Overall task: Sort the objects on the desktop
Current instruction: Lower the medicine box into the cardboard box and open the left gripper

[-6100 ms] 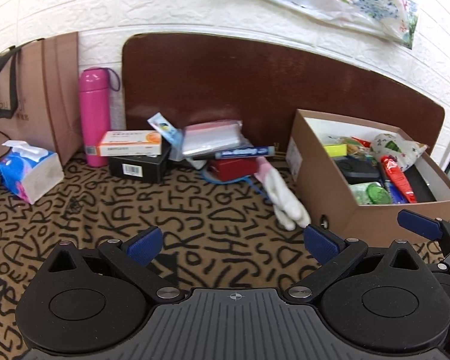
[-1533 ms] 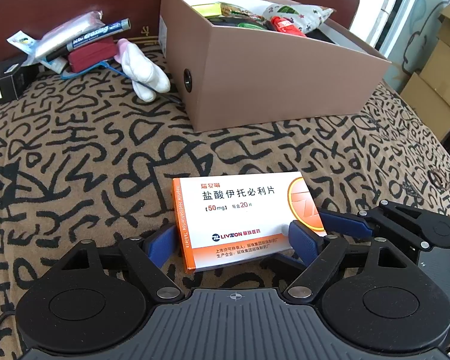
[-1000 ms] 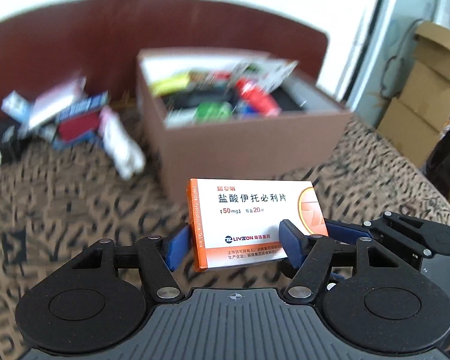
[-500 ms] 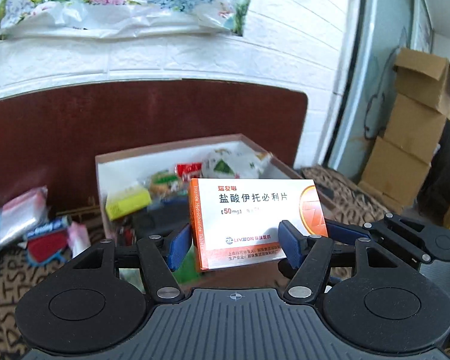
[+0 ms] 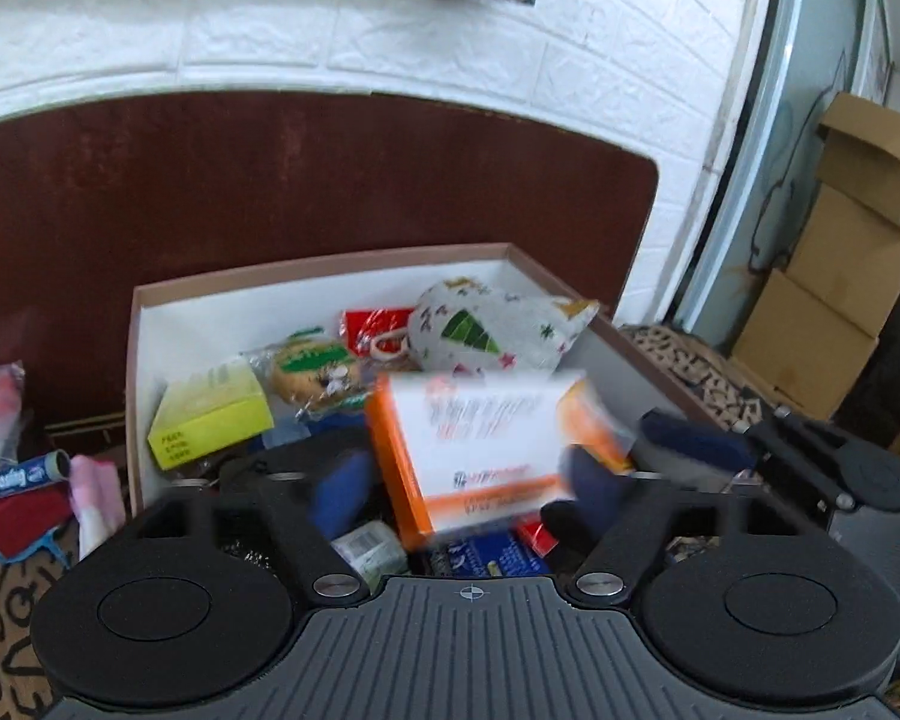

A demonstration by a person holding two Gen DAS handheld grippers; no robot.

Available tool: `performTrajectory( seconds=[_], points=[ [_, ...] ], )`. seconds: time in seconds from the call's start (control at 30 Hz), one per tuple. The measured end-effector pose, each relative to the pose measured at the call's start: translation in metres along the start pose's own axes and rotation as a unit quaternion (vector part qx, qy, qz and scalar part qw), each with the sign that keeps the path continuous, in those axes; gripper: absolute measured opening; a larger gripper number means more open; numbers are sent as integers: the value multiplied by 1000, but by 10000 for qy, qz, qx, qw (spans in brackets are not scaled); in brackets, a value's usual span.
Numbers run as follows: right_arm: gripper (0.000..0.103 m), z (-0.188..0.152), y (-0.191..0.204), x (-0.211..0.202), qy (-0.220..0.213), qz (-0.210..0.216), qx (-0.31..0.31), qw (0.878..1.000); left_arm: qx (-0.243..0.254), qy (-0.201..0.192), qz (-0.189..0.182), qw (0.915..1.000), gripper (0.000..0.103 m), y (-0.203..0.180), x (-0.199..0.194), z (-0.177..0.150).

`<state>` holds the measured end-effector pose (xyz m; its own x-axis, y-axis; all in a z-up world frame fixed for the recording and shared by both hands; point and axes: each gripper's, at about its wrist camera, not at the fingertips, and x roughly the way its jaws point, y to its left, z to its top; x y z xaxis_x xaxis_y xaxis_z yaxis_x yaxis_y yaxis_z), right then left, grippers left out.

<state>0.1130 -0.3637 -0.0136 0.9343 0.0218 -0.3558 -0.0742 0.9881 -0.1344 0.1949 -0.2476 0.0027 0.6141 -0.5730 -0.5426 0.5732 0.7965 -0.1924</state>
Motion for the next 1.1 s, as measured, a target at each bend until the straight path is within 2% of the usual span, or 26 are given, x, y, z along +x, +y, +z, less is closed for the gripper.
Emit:
performTrajectory(
  seconds=[0.03, 0.1, 0.13, 0.17, 0.33, 0.6, 0.73, 0.87, 1.1],
  points=[
    [75, 0, 0, 0, -9, -5, 32, 10000, -2, -58, 65, 10000, 103, 0, -2, -3],
    [84, -3, 2, -2, -77, -17, 73, 9999, 45, -224, 208, 9995, 103, -1, -7, -7],
    [92, -5, 4, -3, -88, -63, 65, 9999, 104, -232, 243, 9994, 103, -2, -8, -9],
    [96, -6, 6, -2, -77, -120, 54, 9999, 151, -199, 247, 9994, 103, -2, -9, -9],
    [102, -12, 13, -4, -21, -218, 297, 9993, -45, -20, 211, 9998, 103, 0, -11, -16],
    [103, -13, 14, -9, 99, -374, 697, 9968, -153, 45, 283, 9995, 103, 0, -18, -23],
    [103, -13, 19, -15, 93, -497, 675, 9964, -177, 56, 422, 9989, 103, -2, -26, -26],
    [103, -14, 25, -20, 81, -408, 673, 9969, -172, 27, 661, 9977, 103, -5, -37, -30],
    [103, -13, 34, -29, 65, -330, 735, 9967, -187, 6, 715, 9973, 103, -8, -56, -38]
  ],
)
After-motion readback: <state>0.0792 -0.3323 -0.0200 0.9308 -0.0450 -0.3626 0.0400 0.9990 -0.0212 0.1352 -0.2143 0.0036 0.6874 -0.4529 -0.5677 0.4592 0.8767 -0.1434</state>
